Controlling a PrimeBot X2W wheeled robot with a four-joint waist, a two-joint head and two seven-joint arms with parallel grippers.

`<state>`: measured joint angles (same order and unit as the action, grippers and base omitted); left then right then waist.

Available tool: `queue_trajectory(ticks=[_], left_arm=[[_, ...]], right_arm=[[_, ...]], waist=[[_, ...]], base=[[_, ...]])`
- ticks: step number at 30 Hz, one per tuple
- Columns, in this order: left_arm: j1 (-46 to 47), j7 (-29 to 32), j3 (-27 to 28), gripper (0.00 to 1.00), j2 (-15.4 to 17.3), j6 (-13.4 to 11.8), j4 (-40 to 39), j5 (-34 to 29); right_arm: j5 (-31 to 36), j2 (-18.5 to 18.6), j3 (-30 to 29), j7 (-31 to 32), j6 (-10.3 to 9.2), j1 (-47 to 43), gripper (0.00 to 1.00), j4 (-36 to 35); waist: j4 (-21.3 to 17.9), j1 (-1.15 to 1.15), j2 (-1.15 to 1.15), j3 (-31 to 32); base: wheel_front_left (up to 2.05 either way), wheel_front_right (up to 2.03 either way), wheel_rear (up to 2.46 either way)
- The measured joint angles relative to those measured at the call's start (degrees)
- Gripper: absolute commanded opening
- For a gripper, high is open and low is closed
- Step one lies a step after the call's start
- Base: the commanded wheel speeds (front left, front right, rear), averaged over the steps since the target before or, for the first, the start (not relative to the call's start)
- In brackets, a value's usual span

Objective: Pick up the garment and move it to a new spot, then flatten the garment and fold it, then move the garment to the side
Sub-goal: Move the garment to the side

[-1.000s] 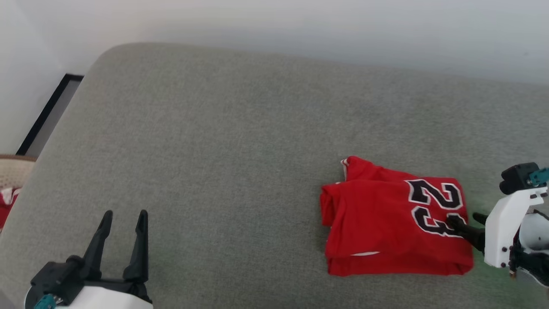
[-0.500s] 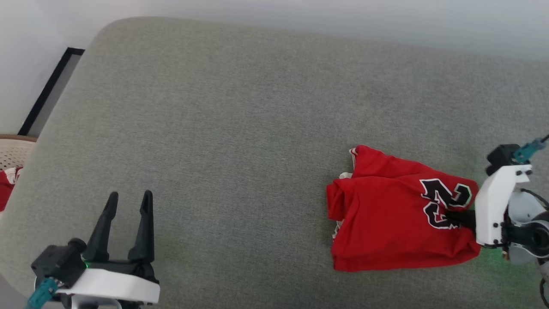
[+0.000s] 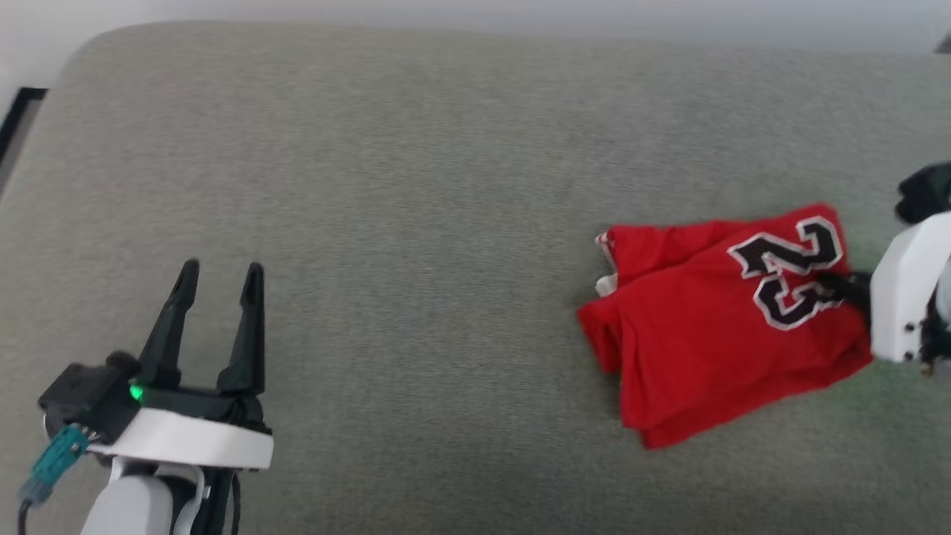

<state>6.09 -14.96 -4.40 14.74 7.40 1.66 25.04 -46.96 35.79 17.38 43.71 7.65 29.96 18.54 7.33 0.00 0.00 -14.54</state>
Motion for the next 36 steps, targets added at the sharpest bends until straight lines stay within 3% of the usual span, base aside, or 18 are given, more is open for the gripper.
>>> queue_trajectory(ticks=[15, 25, 36], left_arm=[[10.28, 0.0, -9.81, 1.0, 2.67, 0.0, -0.23, -1.58], [18.56, 0.0, -18.75, 1.0, 4.98, 0.0, 0.46, -1.32], [26.46, 0.0, -26.76, 1.0, 5.05, 0.0, 1.7, -0.8]], right_arm=[[9.57, 5.05, -6.13, -7.1, -0.01, 7.1, 0.0, 0.1], [17.52, 7.6, -8.89, -15.85, -0.01, 13.12, 0.0, 8.24], [29.56, 6.72, -10.67, -27.09, 0.0, 20.4, 0.0, 20.78]], waist=[[-10.5, 0.0, 0.0, -3.83], [-15.74, 0.0, 0.0, -8.2], [-16.89, 0.0, 0.0, -13.48]], base=[[0.0, 0.0, 0.0], [0.0, 0.0, 0.0], [0.0, 0.0, 0.0]])
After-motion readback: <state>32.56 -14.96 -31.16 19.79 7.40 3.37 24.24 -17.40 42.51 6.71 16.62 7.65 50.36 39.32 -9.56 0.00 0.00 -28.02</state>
